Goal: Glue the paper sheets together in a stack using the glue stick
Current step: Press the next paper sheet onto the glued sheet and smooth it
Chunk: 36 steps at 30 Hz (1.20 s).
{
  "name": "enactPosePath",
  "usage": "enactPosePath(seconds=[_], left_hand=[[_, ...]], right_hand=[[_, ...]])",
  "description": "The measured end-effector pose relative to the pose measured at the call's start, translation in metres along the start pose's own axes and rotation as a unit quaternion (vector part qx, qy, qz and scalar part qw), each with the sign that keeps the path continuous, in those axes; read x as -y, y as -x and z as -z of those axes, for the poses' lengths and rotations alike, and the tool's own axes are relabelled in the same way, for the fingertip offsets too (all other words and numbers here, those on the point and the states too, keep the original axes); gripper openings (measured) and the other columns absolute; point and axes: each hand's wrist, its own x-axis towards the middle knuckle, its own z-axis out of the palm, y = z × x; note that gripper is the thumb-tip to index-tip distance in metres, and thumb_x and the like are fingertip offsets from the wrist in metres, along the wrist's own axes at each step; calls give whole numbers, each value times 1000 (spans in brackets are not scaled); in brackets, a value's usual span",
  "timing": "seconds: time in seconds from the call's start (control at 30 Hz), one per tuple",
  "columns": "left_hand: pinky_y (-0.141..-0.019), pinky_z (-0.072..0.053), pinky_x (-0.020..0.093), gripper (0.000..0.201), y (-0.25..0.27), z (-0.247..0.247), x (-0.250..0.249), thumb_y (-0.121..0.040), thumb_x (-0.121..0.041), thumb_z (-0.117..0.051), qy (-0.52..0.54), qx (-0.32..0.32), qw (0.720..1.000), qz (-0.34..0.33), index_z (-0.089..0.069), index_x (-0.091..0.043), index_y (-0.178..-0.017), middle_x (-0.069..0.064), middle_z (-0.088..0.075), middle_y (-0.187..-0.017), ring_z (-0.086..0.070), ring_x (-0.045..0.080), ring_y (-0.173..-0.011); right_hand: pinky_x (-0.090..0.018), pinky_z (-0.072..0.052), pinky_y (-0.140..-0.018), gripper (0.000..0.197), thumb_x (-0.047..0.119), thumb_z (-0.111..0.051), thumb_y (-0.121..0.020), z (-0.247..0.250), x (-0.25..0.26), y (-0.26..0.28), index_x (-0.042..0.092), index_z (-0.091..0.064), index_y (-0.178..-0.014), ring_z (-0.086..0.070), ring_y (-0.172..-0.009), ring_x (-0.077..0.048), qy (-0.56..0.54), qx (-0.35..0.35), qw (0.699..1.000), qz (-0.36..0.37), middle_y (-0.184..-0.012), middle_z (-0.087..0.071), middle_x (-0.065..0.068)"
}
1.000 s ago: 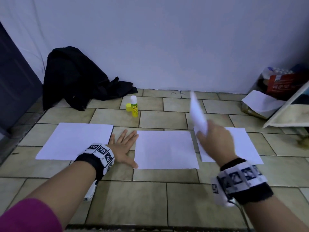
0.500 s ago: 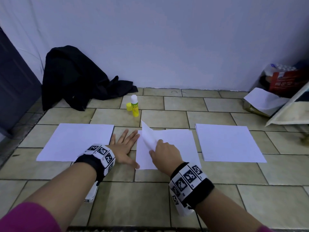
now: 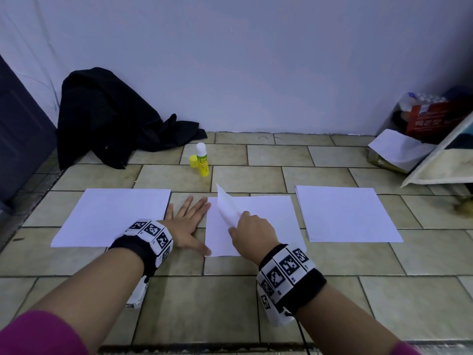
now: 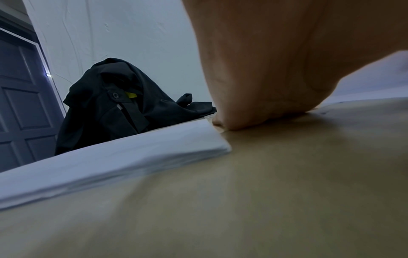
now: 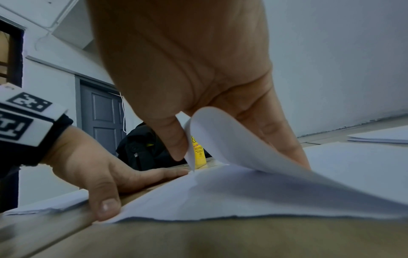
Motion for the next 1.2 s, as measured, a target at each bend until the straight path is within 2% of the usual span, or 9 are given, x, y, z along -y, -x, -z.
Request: enactPosePath(seconds=[0.1,0.2,0.3,0.43,0.5,0.73,1.2], left_hand=[[-111,19,54,135,0,0,-1,-50,-80,-49,-3,0,1000,3,30,-28,-146,-15,39,-149,39,13,-136],[-111,19,54,133,1,0,-2,-53,-77,-52,0,-3,1000,6,29,-28,-146,-15,39,-149,39,13,-136],[-110,20,54,132,2,0,-3,-53,-77,-52,-1,-2,1000,6,28,-27,-147,-15,39,-149,39,14,-136],[-110,20,54,132,3,0,-3,-53,-76,-52,1,-4,1000,5,28,-27,-147,-15,39,-149,39,14,-136],[-110,20,54,133,3,0,-3,-53,-77,-51,1,-4,1000,7,28,-27,-147,-15,38,-149,39,13,-136],[-110,20,54,132,3,1,-3,-53,-76,-52,4,-1,1000,4,28,-27,-147,-14,39,-149,39,13,-136],[-111,20,54,133,4,2,-3,-53,-77,-52,8,5,1000,0,30,-27,-146,-16,40,-148,41,11,-133]], right_hand=[[-35,-44,-85,23,32,-40,-100,-1,1,0,10,-33,-95,-60,-104,-29,-3,0,1000,-2,-113,-60,-12],[-35,-43,-87,24,32,-40,-100,-1,1,1,8,-42,-101,-59,-105,-29,-9,6,1000,-7,-113,-60,-12],[-35,-43,-86,25,33,-40,-100,-1,0,1,8,-38,-98,-59,-105,-29,-9,7,1000,-6,-113,-60,-12],[-34,-42,-86,35,35,-41,-99,-1,0,0,3,-47,-113,-59,-105,-29,-11,11,1000,-11,-114,-60,-12],[-34,-42,-87,38,37,-42,-99,-1,1,-1,3,-47,-115,-59,-105,-28,-11,18,1000,-15,-114,-60,-11],[-33,-42,-87,42,42,-42,-99,0,2,-4,4,-48,-116,-58,-106,-28,-21,26,999,-29,-115,-60,-11],[-38,-42,-96,45,43,-40,-99,1,4,-2,4,-48,-119,-54,-112,-29,-7,33,999,-32,-119,-58,-11]])
